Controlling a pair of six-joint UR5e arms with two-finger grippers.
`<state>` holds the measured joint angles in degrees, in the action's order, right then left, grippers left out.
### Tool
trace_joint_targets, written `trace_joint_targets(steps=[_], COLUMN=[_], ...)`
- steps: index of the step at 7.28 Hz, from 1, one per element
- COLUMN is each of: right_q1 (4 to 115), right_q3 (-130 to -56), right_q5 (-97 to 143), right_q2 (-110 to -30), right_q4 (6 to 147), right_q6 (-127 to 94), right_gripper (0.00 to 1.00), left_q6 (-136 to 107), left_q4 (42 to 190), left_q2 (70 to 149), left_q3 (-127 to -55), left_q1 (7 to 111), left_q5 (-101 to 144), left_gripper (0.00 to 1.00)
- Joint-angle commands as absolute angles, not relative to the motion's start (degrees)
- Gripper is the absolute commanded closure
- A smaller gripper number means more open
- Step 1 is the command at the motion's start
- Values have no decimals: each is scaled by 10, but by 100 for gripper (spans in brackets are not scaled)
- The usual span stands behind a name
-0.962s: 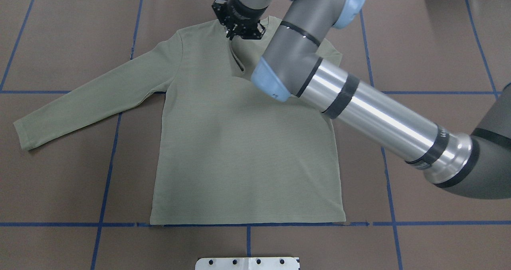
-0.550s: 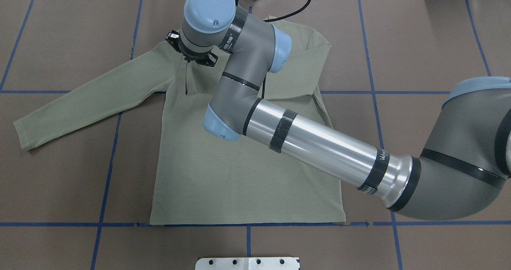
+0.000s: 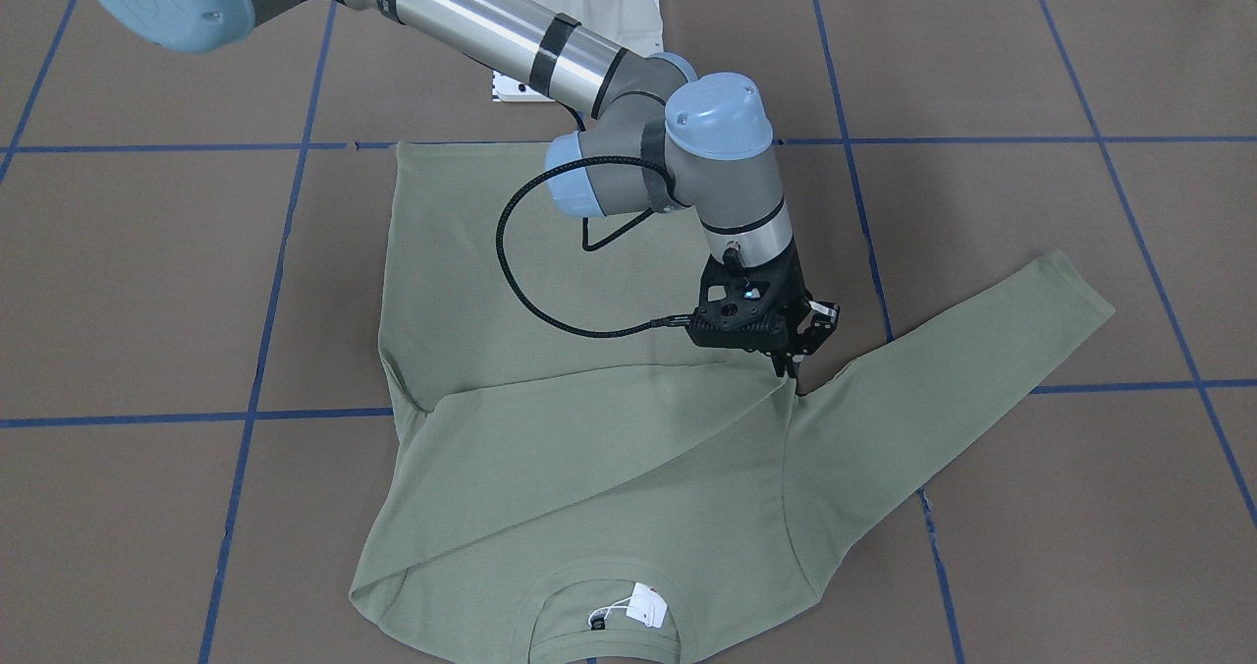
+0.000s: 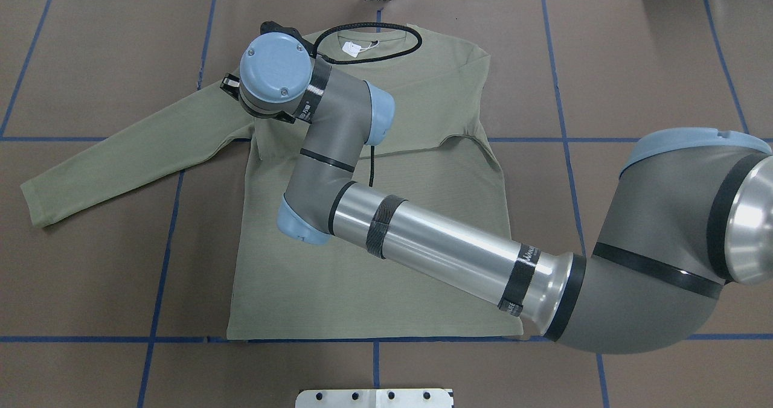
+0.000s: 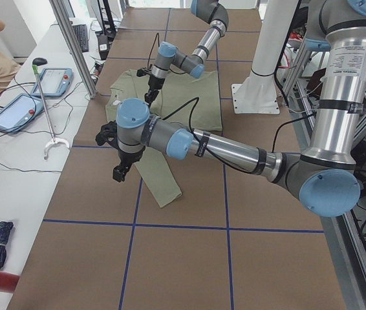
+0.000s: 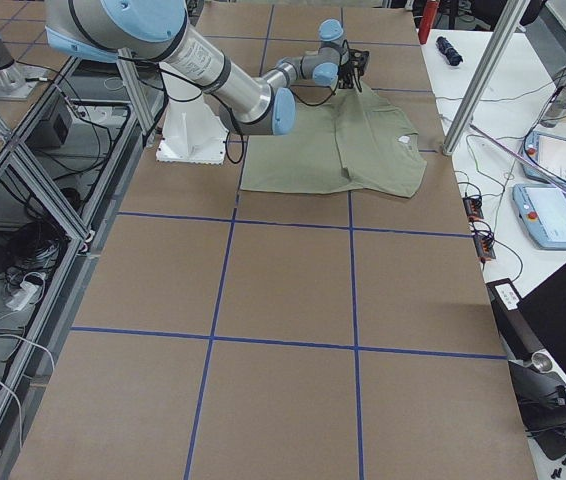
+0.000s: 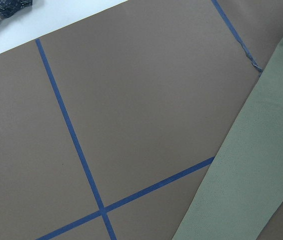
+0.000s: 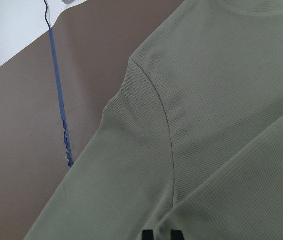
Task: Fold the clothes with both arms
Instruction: 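Carry the sleeve across the shirt toward the far shoulder with the right gripper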
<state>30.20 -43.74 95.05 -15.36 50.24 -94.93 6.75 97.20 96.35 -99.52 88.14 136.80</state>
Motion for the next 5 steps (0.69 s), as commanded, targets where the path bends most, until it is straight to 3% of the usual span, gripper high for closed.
trace_joint_targets(steps=[1,3,5], right_q1=[301,303,320], right_q3=[-425,-455,-587], right_q5=[941,947,985], right_q2=[-142,-136,-176], right_q4=[497,532,696], right_q6=[-949,-961,-960], right_gripper=[1,0,1], left_q6=[68,-35,-174], left_q4=[977,1010,1055], left_q2=[948,948,946], left_q3=[-998,-991,-976], left_q1=[881,801,736], left_q5=[1370,1368,1365], left_gripper=[0,0,0])
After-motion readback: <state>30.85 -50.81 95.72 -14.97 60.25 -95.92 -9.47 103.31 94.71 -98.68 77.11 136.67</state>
